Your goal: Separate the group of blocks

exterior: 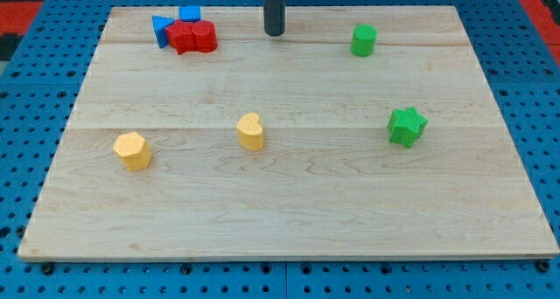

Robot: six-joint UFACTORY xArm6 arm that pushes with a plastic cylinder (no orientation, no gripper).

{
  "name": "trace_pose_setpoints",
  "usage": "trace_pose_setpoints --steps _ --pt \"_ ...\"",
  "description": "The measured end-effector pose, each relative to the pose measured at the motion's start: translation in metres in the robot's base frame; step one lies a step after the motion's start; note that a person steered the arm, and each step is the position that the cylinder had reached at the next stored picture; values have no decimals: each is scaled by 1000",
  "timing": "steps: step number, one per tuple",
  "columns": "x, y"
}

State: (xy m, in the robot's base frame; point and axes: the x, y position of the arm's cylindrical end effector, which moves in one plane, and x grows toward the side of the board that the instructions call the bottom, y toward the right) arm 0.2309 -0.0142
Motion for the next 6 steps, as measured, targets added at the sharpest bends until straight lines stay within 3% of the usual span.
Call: trace_pose_setpoints --steps 1,2,3,4,5,6 --pt "25 -25" --pt "130 -25" --pt "104 -114" --pt "74 -165" --pt "26 -160" --pt "6 -135"
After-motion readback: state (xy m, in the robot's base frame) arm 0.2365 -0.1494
